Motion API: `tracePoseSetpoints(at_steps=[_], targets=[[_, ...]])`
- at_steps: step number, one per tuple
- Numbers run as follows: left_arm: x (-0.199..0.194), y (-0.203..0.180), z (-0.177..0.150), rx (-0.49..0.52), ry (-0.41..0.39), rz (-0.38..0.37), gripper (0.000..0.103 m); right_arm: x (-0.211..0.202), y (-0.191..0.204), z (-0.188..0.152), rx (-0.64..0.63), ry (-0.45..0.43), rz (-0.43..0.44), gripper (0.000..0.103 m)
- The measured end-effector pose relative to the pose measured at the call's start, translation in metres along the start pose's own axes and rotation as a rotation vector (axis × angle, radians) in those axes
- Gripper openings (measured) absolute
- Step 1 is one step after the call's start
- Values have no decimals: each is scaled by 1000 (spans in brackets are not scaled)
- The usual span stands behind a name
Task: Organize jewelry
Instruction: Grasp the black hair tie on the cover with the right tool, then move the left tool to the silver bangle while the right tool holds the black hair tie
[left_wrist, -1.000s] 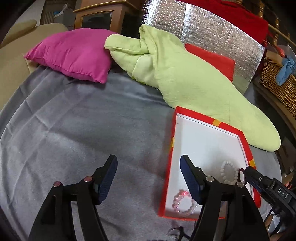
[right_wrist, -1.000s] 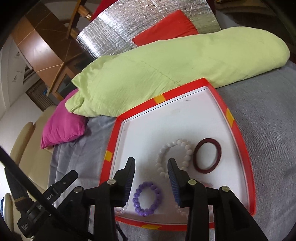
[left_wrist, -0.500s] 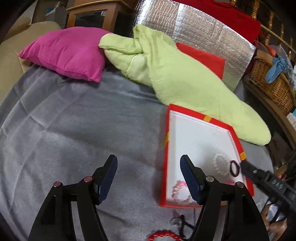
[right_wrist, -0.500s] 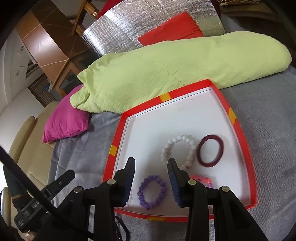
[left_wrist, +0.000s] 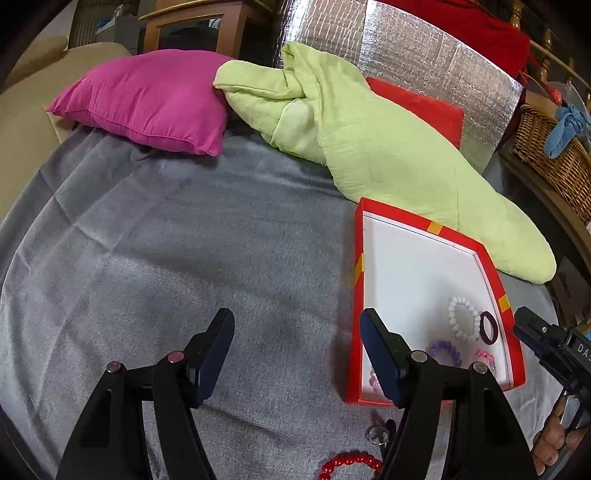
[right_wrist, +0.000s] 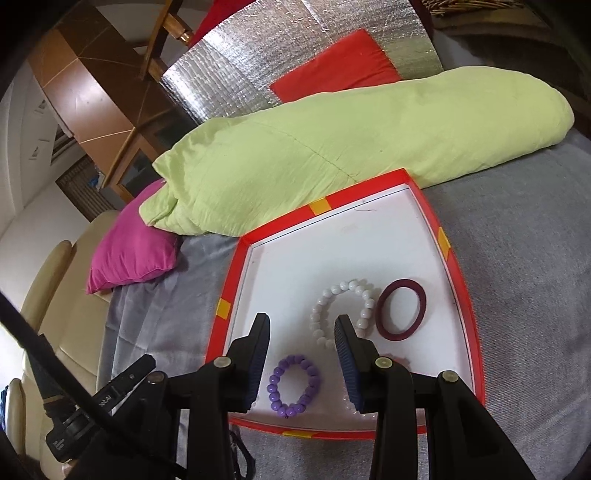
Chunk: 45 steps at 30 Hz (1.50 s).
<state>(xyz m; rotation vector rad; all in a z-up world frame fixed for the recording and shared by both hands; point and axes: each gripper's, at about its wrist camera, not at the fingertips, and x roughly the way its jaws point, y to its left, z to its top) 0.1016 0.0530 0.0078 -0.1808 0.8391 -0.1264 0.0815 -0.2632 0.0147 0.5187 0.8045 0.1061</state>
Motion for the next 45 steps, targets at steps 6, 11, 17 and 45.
tracePoseSetpoints(at_steps=[6,11,17,45], targets=[[-4,-3,-2,39,5,9,71,-10,15,-11,-67,46,49,40],[-4,-5,-10,87,34,43,71,-12,26,-40,-109,162,103,40],[-5,-15,-26,219,54,128,71,4,33,-77,-78,320,128,40],[-10,-42,-71,545,159,58,47,28,42,-93,-135,303,-30,7]])
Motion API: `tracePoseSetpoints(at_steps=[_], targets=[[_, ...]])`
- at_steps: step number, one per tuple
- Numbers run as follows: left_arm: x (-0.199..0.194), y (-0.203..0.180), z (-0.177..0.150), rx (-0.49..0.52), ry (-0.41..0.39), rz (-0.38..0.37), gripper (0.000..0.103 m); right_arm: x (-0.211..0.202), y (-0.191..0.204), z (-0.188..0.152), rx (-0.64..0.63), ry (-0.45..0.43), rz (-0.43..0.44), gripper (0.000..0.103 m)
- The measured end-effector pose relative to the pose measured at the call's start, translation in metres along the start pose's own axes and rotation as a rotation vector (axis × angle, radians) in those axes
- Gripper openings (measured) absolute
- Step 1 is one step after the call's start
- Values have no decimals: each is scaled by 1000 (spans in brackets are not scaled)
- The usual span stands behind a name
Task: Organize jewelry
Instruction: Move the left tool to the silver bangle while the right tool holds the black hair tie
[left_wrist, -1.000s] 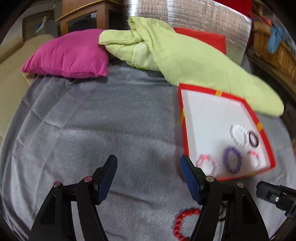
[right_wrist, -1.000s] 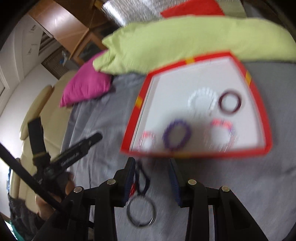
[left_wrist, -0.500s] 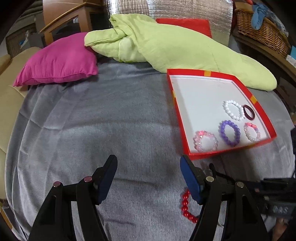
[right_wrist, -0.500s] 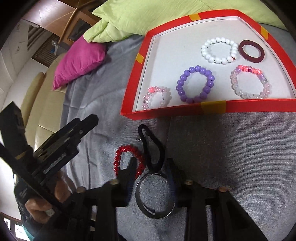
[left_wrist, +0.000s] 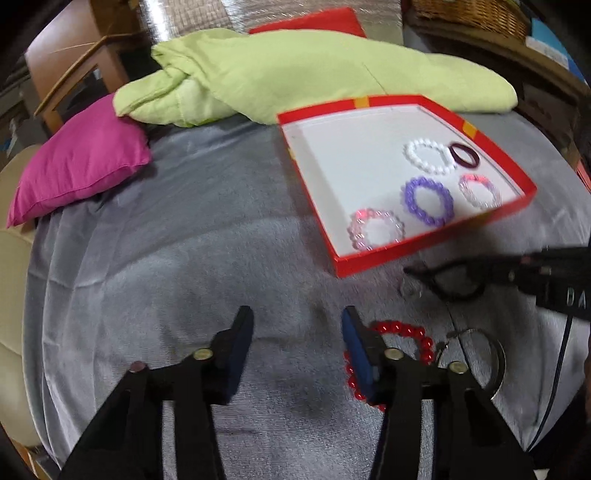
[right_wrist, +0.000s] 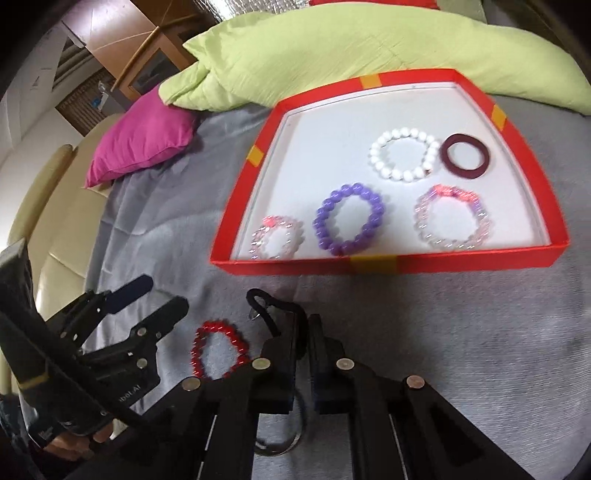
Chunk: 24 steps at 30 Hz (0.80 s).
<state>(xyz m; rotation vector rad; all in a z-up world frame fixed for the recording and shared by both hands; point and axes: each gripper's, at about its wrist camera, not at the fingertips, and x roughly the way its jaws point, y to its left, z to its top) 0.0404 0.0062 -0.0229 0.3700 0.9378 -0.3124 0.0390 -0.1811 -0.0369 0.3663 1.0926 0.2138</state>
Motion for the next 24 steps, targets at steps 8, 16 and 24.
tracePoseSetpoints(at_steps=[8,16,24], targets=[[20,-4,-6,50,72,33,33,2,-13,4,36,9,-24,7],[24,-11,-6,74,69,25,12,0,-17,4,43,7,-32,7],[21,-5,-6,42,53,46,6,-4,-22,5,48,-2,-32,7]])
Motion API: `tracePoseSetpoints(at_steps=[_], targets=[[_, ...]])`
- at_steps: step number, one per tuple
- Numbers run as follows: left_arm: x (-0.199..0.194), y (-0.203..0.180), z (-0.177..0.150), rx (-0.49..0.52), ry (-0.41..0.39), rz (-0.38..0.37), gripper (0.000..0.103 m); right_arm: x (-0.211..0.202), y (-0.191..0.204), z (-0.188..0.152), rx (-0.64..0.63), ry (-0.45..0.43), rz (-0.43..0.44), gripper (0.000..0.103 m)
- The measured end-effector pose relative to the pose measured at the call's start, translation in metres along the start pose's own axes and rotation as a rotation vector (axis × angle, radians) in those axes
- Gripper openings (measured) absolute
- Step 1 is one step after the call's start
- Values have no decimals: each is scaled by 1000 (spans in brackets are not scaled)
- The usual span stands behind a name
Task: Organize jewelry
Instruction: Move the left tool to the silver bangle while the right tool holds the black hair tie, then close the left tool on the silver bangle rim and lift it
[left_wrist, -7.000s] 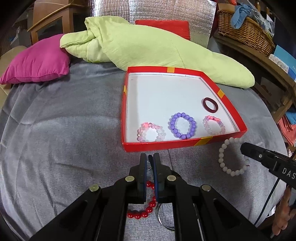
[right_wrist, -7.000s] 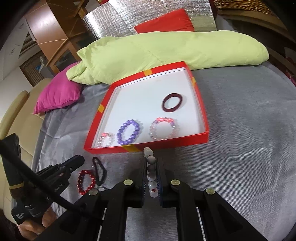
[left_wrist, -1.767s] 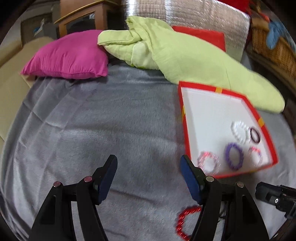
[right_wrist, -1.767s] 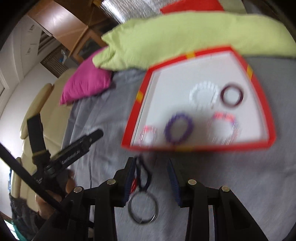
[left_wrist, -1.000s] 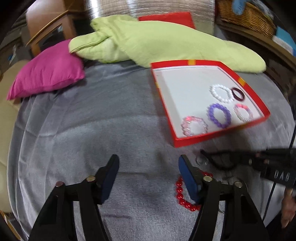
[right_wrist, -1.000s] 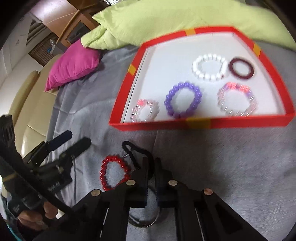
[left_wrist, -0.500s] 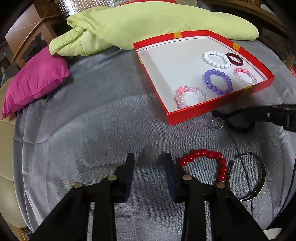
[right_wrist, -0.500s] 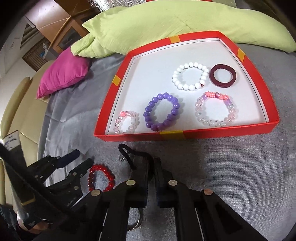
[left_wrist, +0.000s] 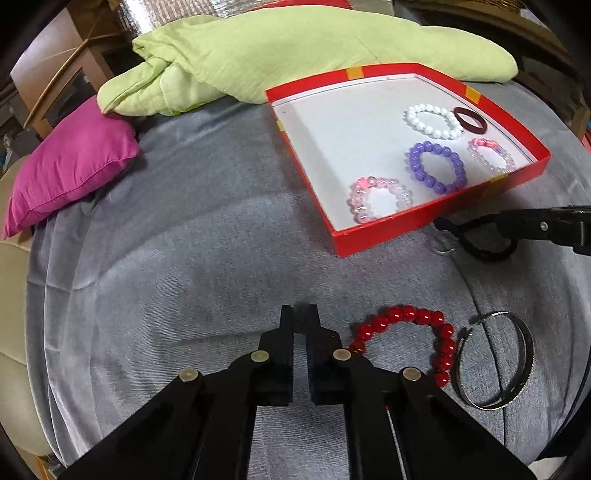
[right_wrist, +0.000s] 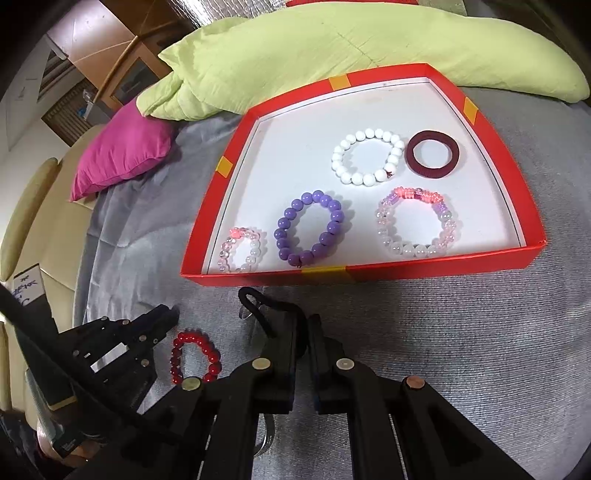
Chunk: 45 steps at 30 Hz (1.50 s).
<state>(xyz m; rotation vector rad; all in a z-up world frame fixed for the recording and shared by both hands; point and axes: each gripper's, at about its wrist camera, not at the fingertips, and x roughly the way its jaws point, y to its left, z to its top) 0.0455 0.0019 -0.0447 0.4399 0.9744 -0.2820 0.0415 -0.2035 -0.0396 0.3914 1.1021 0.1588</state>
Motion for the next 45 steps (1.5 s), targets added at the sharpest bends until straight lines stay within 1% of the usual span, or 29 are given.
tracePoseSetpoints(at_steps=[5,6,8,9,10,12,15,17,20,22,24,27,30,32,34,36,40,42,45], targets=[[-5,9,0,-28,13,10,6,-1,-3,1,2,1,-3,7],[-10,8,0,-31,3,-14,7,0,-4,1,3,5,-5,7],[-23,4,-1,-19,-33,-85,14,1,-8,2,7,12,-11,7],[-31,-1,-2,-1,-57,-109,24,1,-10,2,10,14,-16,7],[-37,-7,-4,27,-77,-128,38,2,-12,3,12,15,-18,7],[-47,-19,-9,80,-106,-159,53,0,-16,3,13,14,-25,7],[-57,-39,-19,162,-118,-240,54,-4,-22,3,13,7,-39,7],[-56,-52,-25,202,-83,-276,55,-8,-30,3,23,1,-48,7],[-47,-59,-32,226,-32,-244,55,-15,-41,4,40,-7,-55,7],[-45,-59,-33,222,-18,-264,55,-18,-46,5,47,-8,-58,7],[-44,-58,-34,206,-1,-314,56,-18,-48,5,47,-4,-58,7],[-44,-56,-35,182,15,-374,62,-17,-46,5,41,1,-60,7],[-44,-56,-35,159,21,-393,62,-17,-45,5,34,3,-59,7],[-38,-53,-33,146,33,-411,65,-16,-45,5,33,4,-60,7],[-32,-56,-33,162,47,-402,67,-16,-46,5,33,5,-61,7],[-33,-57,-32,177,41,-399,67,-15,-46,5,34,8,-61,7],[-38,-49,-31,154,21,-429,67,-13,-45,5,30,8,-63,7],[-40,-45,-31,140,16,-461,68,-13,-45,5,27,9,-63,7],[-41,-50,-35,167,23,-462,69,-13,-45,5,28,10,-63,7]])
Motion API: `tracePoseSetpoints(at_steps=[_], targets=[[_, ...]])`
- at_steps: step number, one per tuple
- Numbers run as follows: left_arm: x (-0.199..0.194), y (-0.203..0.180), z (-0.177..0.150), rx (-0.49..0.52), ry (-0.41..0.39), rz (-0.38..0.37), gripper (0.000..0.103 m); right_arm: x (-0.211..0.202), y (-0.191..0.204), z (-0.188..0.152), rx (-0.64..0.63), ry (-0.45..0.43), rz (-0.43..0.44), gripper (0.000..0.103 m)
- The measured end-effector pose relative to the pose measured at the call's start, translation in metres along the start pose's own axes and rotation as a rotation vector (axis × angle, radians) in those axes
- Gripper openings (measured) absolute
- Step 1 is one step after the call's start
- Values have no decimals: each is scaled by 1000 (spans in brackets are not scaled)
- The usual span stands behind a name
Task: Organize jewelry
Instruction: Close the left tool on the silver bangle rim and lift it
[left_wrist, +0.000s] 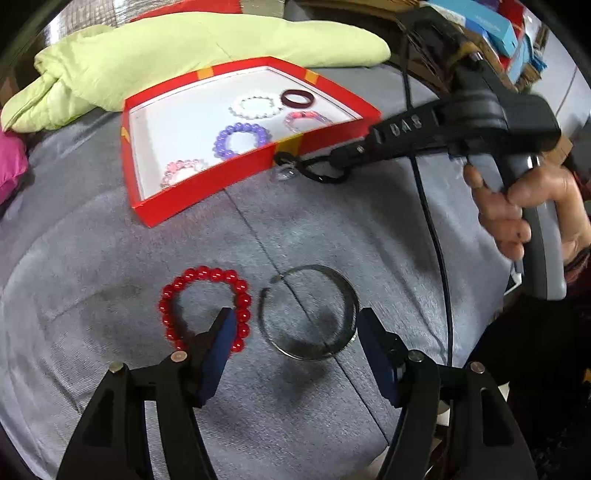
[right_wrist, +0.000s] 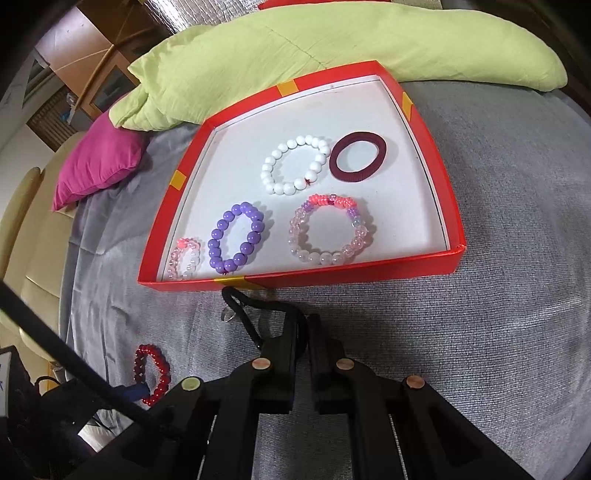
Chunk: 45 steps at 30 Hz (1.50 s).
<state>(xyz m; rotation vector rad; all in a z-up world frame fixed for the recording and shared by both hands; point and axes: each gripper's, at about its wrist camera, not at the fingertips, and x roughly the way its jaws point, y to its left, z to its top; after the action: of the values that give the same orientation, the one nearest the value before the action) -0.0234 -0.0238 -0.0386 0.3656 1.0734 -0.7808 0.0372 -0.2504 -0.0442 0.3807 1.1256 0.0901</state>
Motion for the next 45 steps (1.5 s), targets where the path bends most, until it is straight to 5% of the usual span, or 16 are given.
tracePoseSetpoints(at_steps=[23,45], targets=[[35,-40,31,31,28,128,73,3,0,1,-18,-8,-6,6],[40,-58,36,65,0,195,64,-22,1,4,-52,-87,84,6]])
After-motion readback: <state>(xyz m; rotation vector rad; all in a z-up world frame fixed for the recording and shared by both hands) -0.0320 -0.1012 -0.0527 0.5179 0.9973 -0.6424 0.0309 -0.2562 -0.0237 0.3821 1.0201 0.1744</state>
